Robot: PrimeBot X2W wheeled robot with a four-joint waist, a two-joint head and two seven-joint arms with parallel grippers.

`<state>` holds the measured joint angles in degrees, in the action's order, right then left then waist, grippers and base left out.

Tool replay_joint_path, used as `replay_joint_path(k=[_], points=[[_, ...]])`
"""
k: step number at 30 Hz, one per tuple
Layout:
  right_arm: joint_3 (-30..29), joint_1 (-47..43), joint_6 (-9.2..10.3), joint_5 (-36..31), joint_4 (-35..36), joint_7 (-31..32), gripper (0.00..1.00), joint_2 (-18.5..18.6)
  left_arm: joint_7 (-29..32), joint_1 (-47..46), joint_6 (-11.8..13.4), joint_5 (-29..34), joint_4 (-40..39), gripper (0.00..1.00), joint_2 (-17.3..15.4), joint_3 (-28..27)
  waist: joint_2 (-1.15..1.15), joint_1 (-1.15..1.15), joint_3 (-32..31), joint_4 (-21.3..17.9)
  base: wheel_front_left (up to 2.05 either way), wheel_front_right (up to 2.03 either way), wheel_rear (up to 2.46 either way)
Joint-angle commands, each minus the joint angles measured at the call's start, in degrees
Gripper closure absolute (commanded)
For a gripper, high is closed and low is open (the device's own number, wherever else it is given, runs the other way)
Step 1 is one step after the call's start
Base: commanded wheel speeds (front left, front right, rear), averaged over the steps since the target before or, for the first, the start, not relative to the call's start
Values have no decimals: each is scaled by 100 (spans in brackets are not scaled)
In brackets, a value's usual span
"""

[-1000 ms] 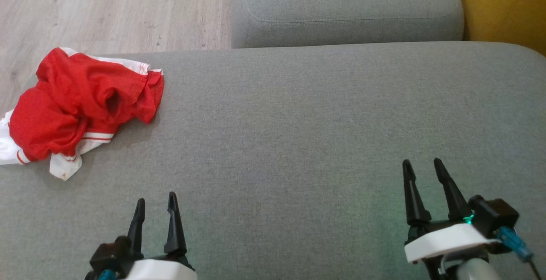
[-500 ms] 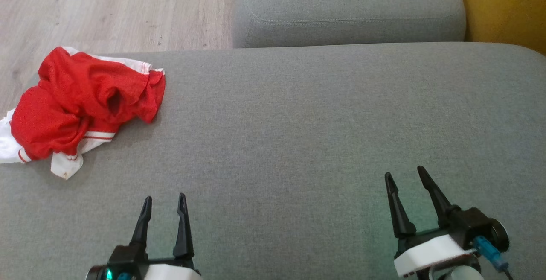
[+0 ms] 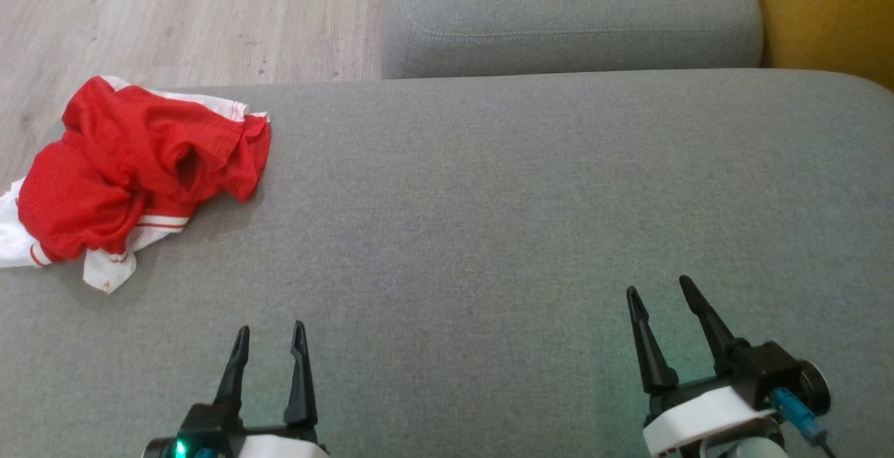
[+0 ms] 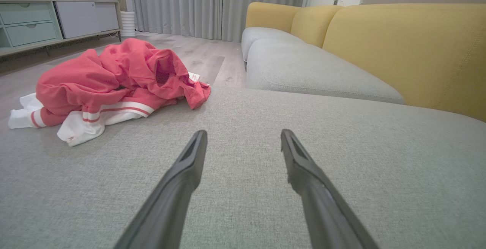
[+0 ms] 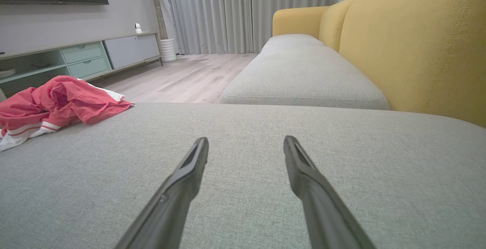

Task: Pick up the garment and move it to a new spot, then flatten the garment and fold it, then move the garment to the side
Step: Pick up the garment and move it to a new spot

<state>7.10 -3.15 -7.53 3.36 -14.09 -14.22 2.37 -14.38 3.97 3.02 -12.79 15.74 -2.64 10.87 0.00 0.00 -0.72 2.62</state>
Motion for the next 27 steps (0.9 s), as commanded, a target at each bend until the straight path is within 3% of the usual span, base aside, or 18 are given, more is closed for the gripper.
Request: replay_joint_path(k=[1,10,27], points=[[146,182,4,-22,150,-78,0,51,-62,-121,18,3,-149,0,-23,-194,0,0,0,0,0,0,0],[59,141,4,-15,247,-78,0,51,-62,-209,8,-3,-109,0,-23,-137,0,0,22,329,0,0,0],[191,81,4,57,333,-78,0,51,-62,-111,58,6,-217,0,-86,-284,0,0,-51,2194,0,0,0]])
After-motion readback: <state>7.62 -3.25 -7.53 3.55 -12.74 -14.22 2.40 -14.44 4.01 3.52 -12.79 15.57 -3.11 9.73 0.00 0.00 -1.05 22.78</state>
